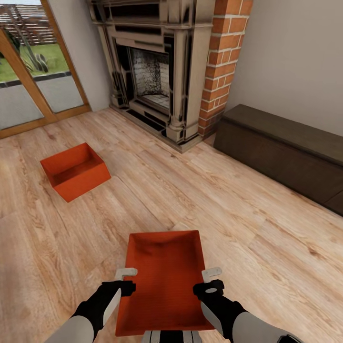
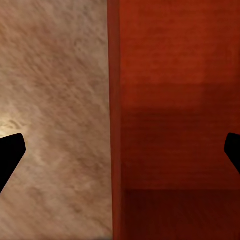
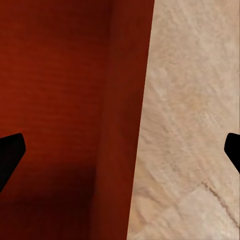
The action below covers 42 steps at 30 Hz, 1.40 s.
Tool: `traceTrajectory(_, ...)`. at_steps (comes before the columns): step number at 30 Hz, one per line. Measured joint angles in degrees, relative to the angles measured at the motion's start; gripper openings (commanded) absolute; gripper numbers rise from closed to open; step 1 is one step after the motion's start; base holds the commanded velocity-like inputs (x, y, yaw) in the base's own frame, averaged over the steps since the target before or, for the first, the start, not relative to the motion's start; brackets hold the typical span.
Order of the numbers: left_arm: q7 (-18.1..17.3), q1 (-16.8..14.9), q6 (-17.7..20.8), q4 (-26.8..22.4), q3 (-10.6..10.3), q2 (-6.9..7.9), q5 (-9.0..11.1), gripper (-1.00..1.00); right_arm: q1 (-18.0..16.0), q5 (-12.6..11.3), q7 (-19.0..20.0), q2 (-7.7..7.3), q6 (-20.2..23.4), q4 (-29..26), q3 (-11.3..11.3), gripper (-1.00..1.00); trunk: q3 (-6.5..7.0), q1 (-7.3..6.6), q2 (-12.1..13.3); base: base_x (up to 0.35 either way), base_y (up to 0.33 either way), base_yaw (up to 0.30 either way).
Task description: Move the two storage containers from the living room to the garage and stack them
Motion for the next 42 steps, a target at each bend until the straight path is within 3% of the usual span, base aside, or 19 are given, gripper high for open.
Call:
traceTrajectory(21,0.00,0.00,0.00,0.00,0.01,0.03,0.00,1.00,0.00,0.01,0.00,-0.09,-0.05,0.00,0.00,1.00,-0.18,0.22,-0.42,0.000,0.000,0.000)
traceTrajectory(29,0.00,0.00,0.00,0.00,0.01,0.03,0.00,1.00,0.00,0.00,0.00,-0.09,-0.09,0.00,0.00,1.00,-1.62,1.98,-3.61,0.000,0.000,0.000)
traceTrajectory(42,0.00,-0.01,0.00,0.00,0.01,0.03,0.00,1.00,0.00,0.01,0.00,-0.09,-0.11,0.00,0.00,1.00,-1.62,1.98,-3.62,0.000,0.000,0.000)
